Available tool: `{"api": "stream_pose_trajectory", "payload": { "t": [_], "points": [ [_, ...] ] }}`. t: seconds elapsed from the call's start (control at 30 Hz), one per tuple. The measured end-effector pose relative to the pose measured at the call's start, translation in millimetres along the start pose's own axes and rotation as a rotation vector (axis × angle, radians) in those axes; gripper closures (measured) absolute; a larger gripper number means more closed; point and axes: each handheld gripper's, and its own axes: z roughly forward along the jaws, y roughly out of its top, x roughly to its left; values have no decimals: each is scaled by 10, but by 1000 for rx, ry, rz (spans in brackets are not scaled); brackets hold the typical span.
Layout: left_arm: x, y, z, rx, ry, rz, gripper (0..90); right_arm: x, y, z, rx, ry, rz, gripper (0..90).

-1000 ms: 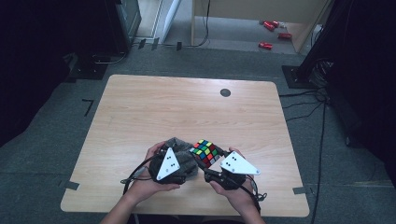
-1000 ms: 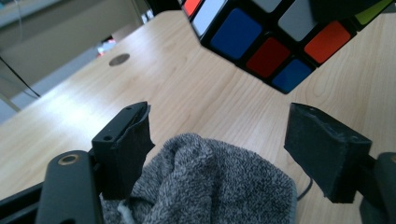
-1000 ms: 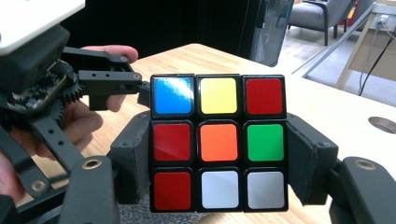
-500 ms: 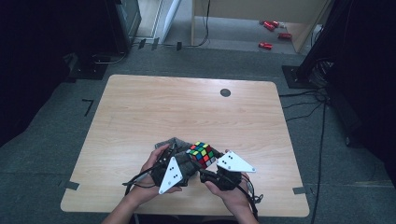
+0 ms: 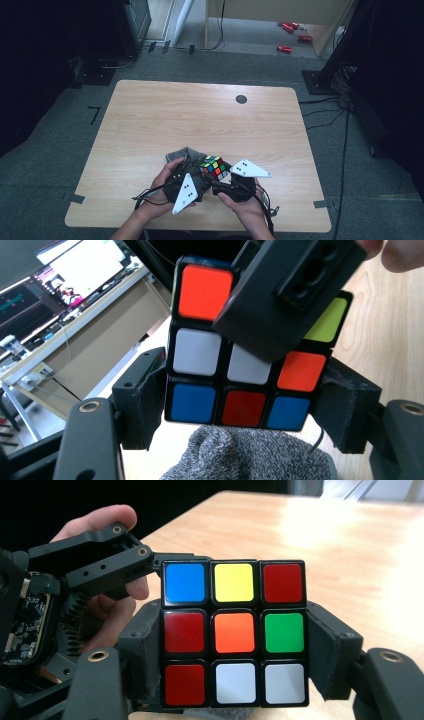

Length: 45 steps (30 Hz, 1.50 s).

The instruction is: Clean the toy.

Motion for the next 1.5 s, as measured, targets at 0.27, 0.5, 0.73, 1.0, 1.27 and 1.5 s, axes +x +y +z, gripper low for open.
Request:
{"api": "stream_pose_trajectory", "payload": {
  "t": [0.27,0.5,0.73,1.0,1.27,1.5],
  "points": [
    [35,3,-13,-3,-43,-54,344,-141,25,24,57,93,84,303],
    [187,-45,-67,13,-33,-143,345,-156,49,-4,14,143,85,207],
    [529,-206,-206,49,33,-327,345,-221,55,-94,-100,138,73,208],
    [783,-306,-384,29,30,-443,345,-268,-81,60,-104,105,56,215],
    [884,-346,-456,6,6,-514,345,-144,-166,408,-26,67,-52,224],
    [937,-388,-478,38,22,-535,345,89,-188,875,98,9,-184,132]
  ]
}}
